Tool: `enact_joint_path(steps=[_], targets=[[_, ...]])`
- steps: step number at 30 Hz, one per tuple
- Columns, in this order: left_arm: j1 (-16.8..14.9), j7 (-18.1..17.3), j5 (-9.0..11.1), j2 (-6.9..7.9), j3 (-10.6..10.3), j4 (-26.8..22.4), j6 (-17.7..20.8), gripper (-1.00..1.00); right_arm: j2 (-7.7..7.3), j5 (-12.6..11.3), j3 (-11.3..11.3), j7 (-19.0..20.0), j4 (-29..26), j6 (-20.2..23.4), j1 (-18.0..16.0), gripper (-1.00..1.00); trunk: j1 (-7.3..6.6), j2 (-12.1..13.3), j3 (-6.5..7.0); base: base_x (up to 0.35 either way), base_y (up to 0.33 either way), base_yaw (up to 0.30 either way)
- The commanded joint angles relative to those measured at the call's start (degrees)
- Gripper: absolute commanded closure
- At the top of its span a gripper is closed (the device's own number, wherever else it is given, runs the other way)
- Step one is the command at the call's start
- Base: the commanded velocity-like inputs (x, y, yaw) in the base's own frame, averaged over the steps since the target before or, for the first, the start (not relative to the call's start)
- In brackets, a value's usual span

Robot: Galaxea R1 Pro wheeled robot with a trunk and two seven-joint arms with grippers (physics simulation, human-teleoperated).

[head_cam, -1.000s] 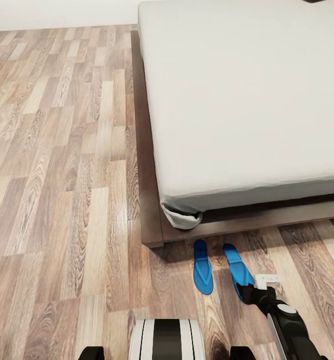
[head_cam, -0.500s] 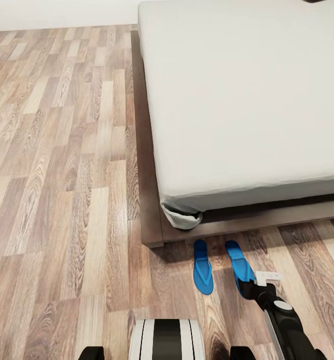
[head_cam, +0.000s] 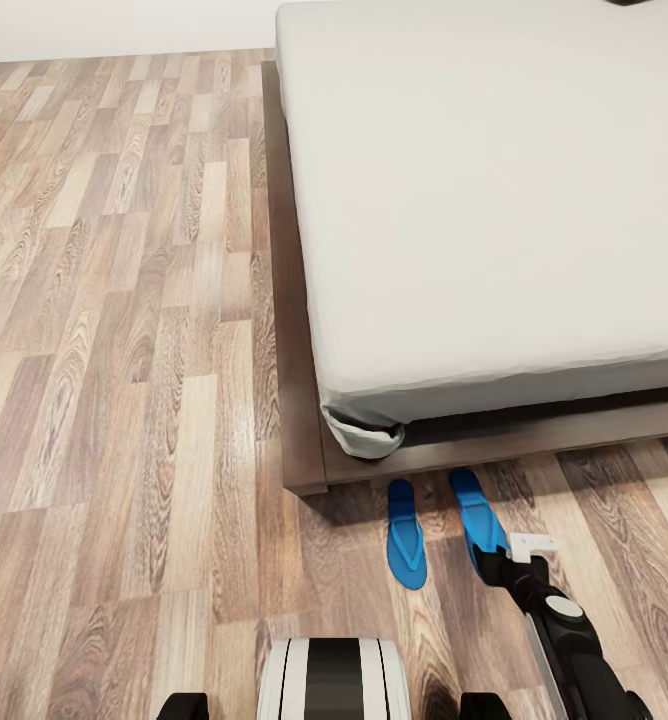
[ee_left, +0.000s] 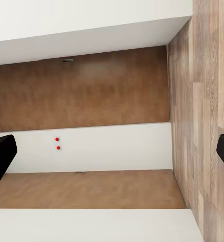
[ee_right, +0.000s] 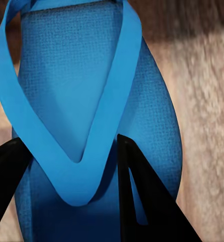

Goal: In the bedroom, move the book from the bed onto either nightstand, and place the two sandals side by side next to the bed.

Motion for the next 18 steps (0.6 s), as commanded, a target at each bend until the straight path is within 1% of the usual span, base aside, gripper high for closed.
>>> enact_joint_path(steps=[1,14,18], targets=[[-0.02,0.26,0.45,0.05,-0.48,-0.07,0.30,-1.00,0.02,0.62,-0.08,0.46,-0.08,0.22,-0.09,1.00,-0.01,-0.01,-0.03,0.000,0.000,0.000],[-0.03,0.26,0.48,0.05,-0.48,-0.07,0.29,-1.00,0.05,0.70,0.31,0.44,1.99,-0.36,-1.57,1.00,-0.01,-0.01,-0.03,0.000,0.000,0.000],[-0.06,0.22,0.51,0.05,-0.48,-0.07,0.29,-1.00,0.35,0.71,0.40,0.44,2.12,-0.39,-1.80,1.00,-0.01,-0.01,-0.03,0.000,0.000,0.000]])
